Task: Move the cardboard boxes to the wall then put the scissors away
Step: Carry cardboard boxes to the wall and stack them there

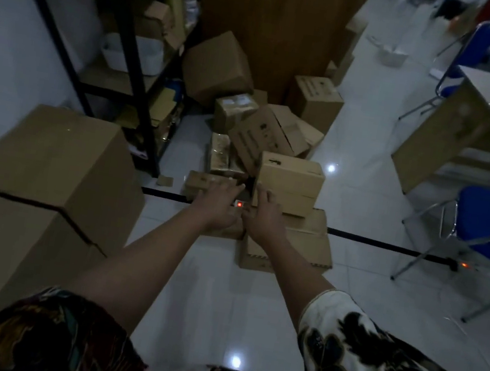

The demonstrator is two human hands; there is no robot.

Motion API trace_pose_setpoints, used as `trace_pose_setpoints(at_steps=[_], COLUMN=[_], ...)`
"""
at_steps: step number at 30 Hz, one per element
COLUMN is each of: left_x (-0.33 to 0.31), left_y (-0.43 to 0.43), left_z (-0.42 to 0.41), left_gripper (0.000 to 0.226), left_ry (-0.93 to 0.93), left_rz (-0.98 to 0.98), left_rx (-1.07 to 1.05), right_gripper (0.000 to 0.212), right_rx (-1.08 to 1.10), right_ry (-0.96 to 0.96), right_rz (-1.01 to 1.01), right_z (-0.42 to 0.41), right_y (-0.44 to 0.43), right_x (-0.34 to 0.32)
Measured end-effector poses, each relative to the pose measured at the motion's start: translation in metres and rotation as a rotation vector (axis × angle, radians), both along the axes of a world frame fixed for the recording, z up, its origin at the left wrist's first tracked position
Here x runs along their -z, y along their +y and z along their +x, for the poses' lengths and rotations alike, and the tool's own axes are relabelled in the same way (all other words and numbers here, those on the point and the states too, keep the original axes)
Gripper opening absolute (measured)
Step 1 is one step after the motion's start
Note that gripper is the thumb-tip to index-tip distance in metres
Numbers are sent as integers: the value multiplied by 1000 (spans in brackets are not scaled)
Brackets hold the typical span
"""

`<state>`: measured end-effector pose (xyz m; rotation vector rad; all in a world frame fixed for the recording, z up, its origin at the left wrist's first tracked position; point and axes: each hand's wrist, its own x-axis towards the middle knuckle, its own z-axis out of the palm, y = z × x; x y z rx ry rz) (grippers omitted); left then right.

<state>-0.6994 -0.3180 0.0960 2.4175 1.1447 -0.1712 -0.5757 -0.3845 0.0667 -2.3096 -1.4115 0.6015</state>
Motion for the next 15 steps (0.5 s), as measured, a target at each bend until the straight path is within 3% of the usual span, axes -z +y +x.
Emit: trace_pose_setpoints(at_steps=[15], left_x=[87], left_y=[-25], left_z=[171], left_gripper=[85], left_ry=[137], left_rz=[-34], left_rx=[137], right_gripper=[88], right_rx=[22], right_ry=[33], right_rz=[-77], right_z=[167], right_y=[-39], right_x=[54])
